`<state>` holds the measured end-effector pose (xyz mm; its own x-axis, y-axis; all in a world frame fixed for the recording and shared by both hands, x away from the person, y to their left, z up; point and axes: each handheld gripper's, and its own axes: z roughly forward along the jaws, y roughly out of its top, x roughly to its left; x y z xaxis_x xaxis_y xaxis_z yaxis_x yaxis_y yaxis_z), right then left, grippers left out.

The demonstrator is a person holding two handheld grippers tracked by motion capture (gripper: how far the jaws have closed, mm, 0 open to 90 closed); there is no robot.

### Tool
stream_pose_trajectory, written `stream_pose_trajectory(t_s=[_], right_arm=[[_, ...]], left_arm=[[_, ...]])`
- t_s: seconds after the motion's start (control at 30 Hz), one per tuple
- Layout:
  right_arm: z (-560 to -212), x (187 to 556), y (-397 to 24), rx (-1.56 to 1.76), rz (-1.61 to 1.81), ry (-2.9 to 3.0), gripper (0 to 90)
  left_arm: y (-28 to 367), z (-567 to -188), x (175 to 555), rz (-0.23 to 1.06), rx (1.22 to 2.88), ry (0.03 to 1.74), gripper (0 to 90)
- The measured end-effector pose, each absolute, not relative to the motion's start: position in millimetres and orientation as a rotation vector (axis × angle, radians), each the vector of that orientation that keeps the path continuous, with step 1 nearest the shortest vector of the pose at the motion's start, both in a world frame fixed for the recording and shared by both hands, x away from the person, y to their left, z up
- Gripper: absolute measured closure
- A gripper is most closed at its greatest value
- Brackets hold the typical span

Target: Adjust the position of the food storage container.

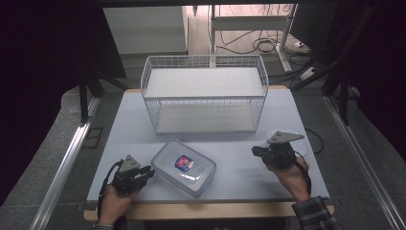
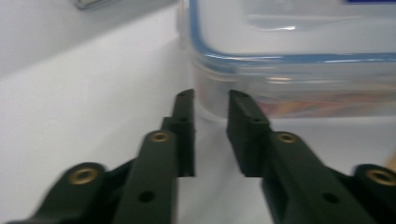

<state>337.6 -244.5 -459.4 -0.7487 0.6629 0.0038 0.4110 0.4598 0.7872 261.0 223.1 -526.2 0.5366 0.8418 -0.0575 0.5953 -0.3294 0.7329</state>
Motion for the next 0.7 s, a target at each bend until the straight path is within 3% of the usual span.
stream_pose_trajectory(t_s=[0.07, 0.2, 0.37, 0.7], right_arm=[[-461.5, 326.7, -237.3, 0.879, 1.194, 2.442, 84.4], [-464.5, 316.8, -229.6, 0.85, 1.198, 2.478, 84.3], [-469.8, 301.7, -214.4, 0.806, 1.223, 2.533, 85.3], [-482.6, 288.5, -196.2, 0.764, 1.207, 2.617, 85.9]], left_arm=[[222.2, -526.7, 267.0, 0.474, 2.058, 1.187, 81.2], [225.9, -525.6, 280.8, 0.511, 2.023, 1.222, 81.7], [224.7, -525.8, 290.0, 0.447, 2.003, 1.204, 87.6], [210.4, -524.9, 284.0, 0.362, 2.014, 1.176, 89.6]])
